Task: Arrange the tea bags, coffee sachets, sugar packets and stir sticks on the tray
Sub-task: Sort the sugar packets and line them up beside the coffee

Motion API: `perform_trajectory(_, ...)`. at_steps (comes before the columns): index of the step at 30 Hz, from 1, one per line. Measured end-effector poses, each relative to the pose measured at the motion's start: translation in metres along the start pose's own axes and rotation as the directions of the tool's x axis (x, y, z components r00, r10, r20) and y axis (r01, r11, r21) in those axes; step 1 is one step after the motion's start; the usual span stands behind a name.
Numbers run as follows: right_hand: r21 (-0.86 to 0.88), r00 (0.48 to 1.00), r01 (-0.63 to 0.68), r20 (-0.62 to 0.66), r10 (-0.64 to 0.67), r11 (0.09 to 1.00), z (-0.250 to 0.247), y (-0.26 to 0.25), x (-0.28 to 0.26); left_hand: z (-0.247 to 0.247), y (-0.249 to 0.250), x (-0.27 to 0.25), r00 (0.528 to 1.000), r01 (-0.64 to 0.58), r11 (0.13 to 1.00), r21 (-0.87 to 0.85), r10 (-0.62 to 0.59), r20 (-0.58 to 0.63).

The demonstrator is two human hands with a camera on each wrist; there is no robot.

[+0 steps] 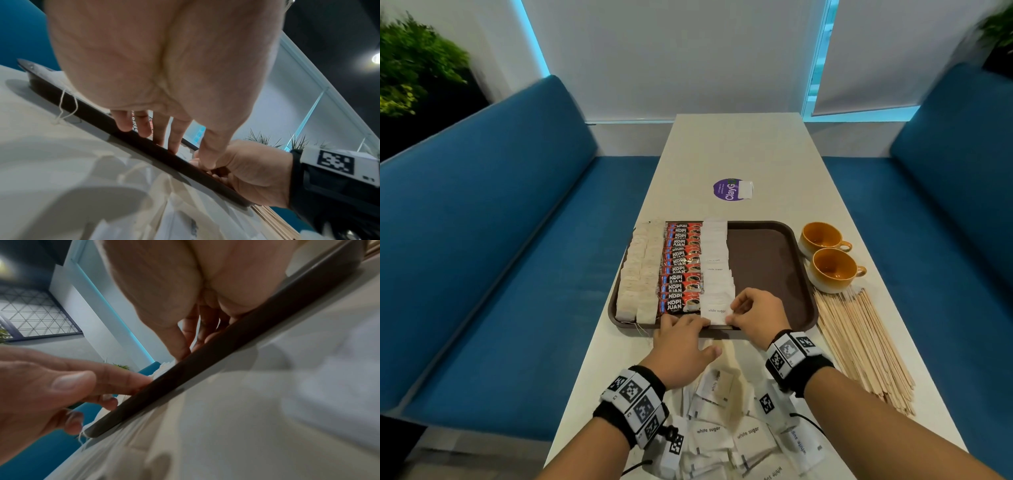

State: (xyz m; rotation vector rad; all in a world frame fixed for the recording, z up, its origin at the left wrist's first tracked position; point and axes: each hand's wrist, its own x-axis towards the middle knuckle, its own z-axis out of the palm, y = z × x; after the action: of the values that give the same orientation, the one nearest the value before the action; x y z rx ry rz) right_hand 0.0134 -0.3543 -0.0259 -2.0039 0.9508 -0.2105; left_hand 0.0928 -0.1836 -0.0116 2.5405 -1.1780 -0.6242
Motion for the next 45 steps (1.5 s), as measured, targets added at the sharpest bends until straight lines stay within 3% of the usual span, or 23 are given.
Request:
perform_trajectory(7,0.084,0.998,-0.031,-0.047,0.035,0.996,-0.003,-0.002,0.001,-0.004,0.0,-0.001,0.999,0.029,0.996,-0.087,-0.03,-0.017)
perform_trajectory(13,0.006,1.0,0.029,-0.001,-0.029,1.0,0.005,-0.007,-0.001,-0.001,0.001,0.001,1.0,0.016,0.997,-0.075,-0.016,-0.002)
perform_trajectory(20,-0.033,0.999,0.016,0.029,-0.015,0.999,0.003,-0.006,0.003,-0.01,-0.015,0.004,0.991,0.116,0.993,-0.031,-0.117,-0.07)
perform_trajectory(28,-0.028,1.0,-0.011,0.026,0.011,1.0,-0.004,-0.007,-0.001,-0.012,-0.021,-0.002,0.989,0.106,0.984,-0.14,-0.119,-0.088)
perform_trajectory(32,-0.019,0.998,0.041,0.042,-0.04,0.999,-0.024,-0.007,-0.026,-0.017,-0.025,-0.02,0.993,0.02,0.95,-0.311,-0.055,-0.104)
perform_trajectory(38,-0.071,0.979,0.156,0.145,-0.145,0.985,-0.063,0.004,-0.093,-0.014,-0.024,-0.079,0.987,-0.074,0.942,-0.326,0.022,-0.161)
perform_trajectory(42,-0.112,0.961,0.185,0.231,-0.156,0.976,-0.071,0.024,-0.143,0.005,-0.021,-0.119,0.991,-0.122,0.941,-0.316,0.098,-0.093)
perform_trajectory(45,-0.145,0.928,0.217,0.336,-0.159,0.965,-0.068,0.045,-0.17,0.023,-0.015,-0.141,0.974,-0.223,0.947,-0.229,0.228,-0.006)
